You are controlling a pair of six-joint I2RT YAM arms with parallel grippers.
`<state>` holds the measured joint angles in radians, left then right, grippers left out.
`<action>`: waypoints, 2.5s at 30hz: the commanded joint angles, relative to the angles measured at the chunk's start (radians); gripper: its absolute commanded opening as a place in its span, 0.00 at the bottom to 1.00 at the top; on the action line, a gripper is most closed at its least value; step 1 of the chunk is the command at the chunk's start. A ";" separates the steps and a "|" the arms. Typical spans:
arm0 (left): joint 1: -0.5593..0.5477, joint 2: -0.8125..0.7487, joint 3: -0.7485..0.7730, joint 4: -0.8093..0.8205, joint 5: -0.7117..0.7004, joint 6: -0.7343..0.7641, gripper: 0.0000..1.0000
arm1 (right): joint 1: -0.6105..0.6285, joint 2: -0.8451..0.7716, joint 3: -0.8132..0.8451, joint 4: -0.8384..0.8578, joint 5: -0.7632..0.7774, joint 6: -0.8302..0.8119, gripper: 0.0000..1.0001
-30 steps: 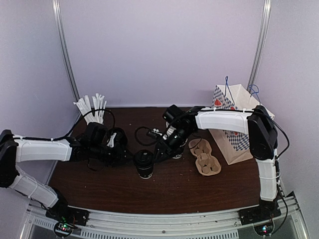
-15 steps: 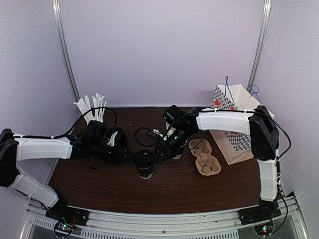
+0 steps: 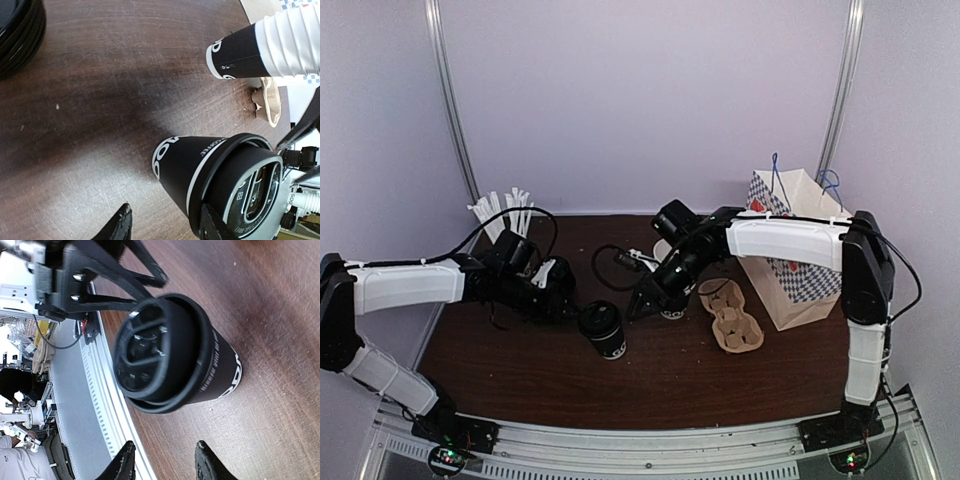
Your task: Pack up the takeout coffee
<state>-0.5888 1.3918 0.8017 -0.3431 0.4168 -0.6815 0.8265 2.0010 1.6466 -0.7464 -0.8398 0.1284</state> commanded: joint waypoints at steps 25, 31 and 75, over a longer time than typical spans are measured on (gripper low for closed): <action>-0.002 0.040 -0.039 -0.067 0.054 0.006 0.47 | 0.065 0.015 -0.112 0.223 0.010 0.245 0.43; -0.002 0.034 -0.042 -0.066 0.056 0.003 0.47 | 0.064 0.055 -0.099 0.235 0.002 0.275 0.42; -0.050 -0.090 0.308 -0.207 -0.062 0.278 0.69 | 0.033 -0.169 0.153 -0.213 -0.025 -0.223 0.57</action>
<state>-0.5980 1.3476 1.0748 -0.5037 0.3786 -0.5011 0.8677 1.9091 1.7180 -0.8402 -0.7681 0.0757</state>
